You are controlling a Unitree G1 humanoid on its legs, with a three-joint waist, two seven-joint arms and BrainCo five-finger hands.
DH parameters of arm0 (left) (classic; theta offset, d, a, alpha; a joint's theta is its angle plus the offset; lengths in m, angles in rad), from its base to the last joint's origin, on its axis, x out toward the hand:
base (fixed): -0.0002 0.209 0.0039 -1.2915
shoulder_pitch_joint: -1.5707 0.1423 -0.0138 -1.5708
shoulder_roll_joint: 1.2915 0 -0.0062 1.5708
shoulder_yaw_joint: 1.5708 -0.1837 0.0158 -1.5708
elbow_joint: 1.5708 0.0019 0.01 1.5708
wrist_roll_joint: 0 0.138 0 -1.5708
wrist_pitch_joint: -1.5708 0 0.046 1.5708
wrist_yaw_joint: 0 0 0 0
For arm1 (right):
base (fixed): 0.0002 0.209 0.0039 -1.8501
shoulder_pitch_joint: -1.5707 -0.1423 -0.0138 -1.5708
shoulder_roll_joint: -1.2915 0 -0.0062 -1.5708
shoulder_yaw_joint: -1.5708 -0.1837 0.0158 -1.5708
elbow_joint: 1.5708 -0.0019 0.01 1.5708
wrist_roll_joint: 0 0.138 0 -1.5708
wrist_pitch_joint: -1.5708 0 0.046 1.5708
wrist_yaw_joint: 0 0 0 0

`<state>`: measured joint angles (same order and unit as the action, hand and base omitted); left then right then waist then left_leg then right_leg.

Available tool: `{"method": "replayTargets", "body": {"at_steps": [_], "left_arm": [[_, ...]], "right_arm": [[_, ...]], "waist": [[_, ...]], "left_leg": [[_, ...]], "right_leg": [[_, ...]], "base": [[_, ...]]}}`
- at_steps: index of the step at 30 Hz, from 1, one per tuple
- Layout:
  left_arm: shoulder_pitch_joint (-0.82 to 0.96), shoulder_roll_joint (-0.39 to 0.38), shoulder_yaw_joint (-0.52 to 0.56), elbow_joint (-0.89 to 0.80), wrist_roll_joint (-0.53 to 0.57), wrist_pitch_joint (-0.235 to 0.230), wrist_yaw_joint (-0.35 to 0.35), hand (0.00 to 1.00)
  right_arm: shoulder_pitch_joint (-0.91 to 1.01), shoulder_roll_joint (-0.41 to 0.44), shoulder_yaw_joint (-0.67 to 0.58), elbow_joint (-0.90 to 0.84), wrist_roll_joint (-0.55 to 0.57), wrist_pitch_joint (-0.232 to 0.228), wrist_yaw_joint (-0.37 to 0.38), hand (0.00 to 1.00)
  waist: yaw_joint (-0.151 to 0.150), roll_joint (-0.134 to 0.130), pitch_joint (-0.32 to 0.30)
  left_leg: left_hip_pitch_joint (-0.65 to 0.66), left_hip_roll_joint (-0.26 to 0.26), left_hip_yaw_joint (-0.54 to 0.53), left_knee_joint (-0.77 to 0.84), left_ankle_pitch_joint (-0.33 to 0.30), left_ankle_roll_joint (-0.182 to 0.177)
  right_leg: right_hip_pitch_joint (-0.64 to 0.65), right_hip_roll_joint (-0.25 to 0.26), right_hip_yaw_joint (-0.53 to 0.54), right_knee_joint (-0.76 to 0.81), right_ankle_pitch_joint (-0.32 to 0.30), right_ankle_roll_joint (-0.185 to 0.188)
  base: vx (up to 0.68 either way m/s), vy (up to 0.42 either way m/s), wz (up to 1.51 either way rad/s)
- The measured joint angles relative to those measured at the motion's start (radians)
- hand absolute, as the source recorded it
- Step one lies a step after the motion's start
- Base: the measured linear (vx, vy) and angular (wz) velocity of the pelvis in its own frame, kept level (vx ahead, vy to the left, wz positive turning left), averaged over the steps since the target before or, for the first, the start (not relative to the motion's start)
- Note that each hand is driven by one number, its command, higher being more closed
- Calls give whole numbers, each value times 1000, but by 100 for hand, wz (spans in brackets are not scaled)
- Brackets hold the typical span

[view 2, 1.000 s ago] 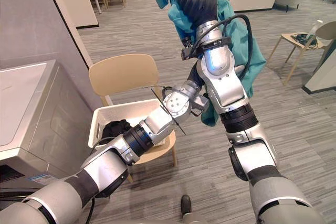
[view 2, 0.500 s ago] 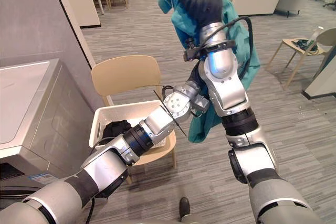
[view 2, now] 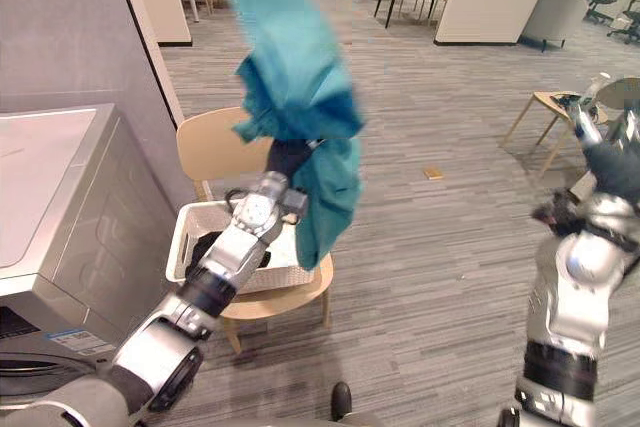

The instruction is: Pick up the laundry basket with both hands and put the clothes into the washing machine.

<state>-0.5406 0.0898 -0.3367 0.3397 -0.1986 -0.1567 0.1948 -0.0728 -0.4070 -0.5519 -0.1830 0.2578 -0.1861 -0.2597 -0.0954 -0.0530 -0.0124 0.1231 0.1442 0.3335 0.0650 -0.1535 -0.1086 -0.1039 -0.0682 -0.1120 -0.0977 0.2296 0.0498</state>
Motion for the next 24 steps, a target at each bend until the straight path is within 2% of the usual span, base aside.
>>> {"method": "replayTargets", "body": {"at_steps": [3,7,13,17,19,24], "left_arm": [[85,18,32,-33,42,5,-23,100],[248,33,101,-107,90,5,-56,100],[514,17,145,-177,121,5,-106,100],[686,-48,153,-192,107,5,-129,100],[767,-73,156,-192,83,4,-130,100],[876,-108,226,-192,73,-2,-129,100]], "right_arm": [[82,44,-37,-2,-19,-1,4,0],[187,149,-29,46,-36,0,28,0],[298,331,91,199,-64,16,96,0],[387,452,186,330,-58,20,128,0],[430,481,247,371,-36,20,146,0],[466,491,306,434,-10,19,178,0]], "waist": [[-2,10,-1],[-1,27,-6],[14,44,-3],[36,56,4],[59,64,8],[79,67,15]], "left_leg": [[-4,-3,-3,8,-7,2],[-9,-6,-26,8,-8,3],[-15,-14,-45,7,-8,5],[-14,-22,-90,10,-12,13],[-6,-25,-110,14,-17,20],[-3,-34,-160,21,-20,26]], "right_leg": [[0,-3,3,0,-2,2],[-1,-4,3,0,-6,8],[0,-9,-6,0,-9,11],[28,-21,-46,0,-16,20],[50,-33,-64,0,-25,31],[81,-52,-115,16,-48,40]], "base": [[0,0,0],[13,4,6],[15,8,7],[8,13,31],[7,25,32],[5,24,35]]}}
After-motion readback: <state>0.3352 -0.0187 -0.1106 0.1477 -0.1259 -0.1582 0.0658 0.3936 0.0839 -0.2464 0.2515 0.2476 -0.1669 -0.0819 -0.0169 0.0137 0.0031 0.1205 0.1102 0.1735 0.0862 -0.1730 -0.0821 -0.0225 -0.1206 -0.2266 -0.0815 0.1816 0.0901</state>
